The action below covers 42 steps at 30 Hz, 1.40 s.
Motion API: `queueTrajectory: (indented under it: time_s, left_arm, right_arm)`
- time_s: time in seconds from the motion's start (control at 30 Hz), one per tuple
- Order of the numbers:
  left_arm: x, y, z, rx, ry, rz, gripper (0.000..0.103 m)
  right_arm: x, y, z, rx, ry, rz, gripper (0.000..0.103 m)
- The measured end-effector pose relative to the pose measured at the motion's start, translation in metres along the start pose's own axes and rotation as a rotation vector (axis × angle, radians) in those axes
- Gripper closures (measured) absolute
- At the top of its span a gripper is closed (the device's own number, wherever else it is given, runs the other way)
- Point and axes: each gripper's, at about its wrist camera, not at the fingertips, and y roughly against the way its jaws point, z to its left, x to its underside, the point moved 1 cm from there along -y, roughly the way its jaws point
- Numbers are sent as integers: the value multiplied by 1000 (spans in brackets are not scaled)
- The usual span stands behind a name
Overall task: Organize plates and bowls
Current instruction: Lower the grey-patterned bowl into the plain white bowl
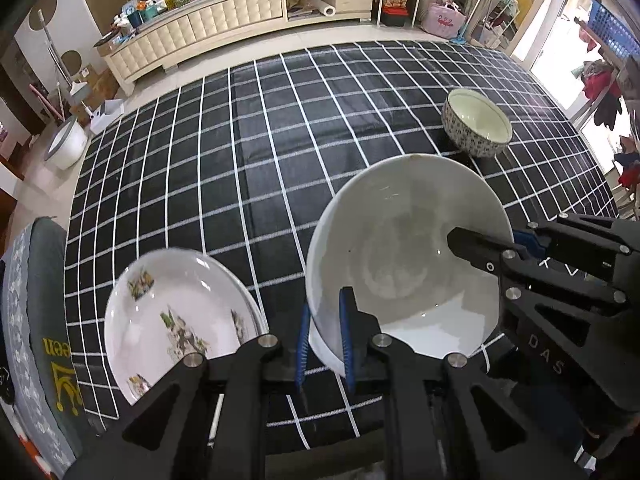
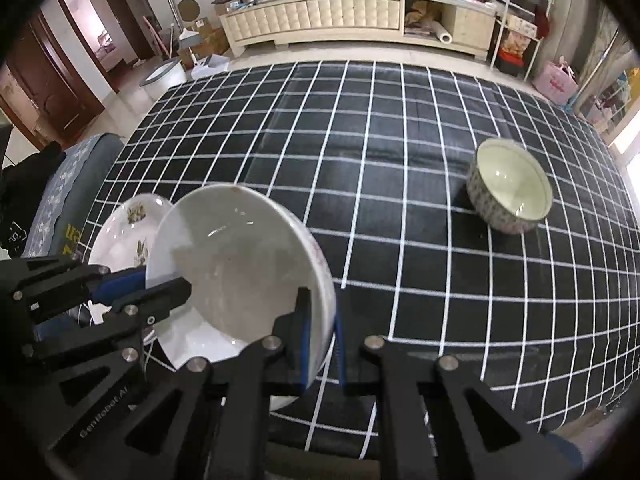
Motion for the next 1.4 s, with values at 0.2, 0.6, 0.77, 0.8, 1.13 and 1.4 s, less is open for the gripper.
queueTrajectory:
  time_s: [0.2,0.6,0.77,0.8,1.13,1.4]
  left_arm:
    - [12,-6,2,8,17,21,91]
    - [19,-21,4,12,32,53,91]
    - [16,-25,3,13,37,57,91]
    - [17,-26,4,14,38,58,91]
    - [14,-32,7,22,48,71,91]
    - [17,-39,7,21,46,89,91]
  right_arm:
    - [11,-9,5,-17,-12,35,89]
    - [22,-23,6,-32,-31,81,89]
    - [20,-29,6,-40,-36,97,89]
    - [20,-31,5,-44,-40,102,89]
    - [19,-36,0,-73,-65,117,89]
    - [18,-40,-1,-79,-82,116,89]
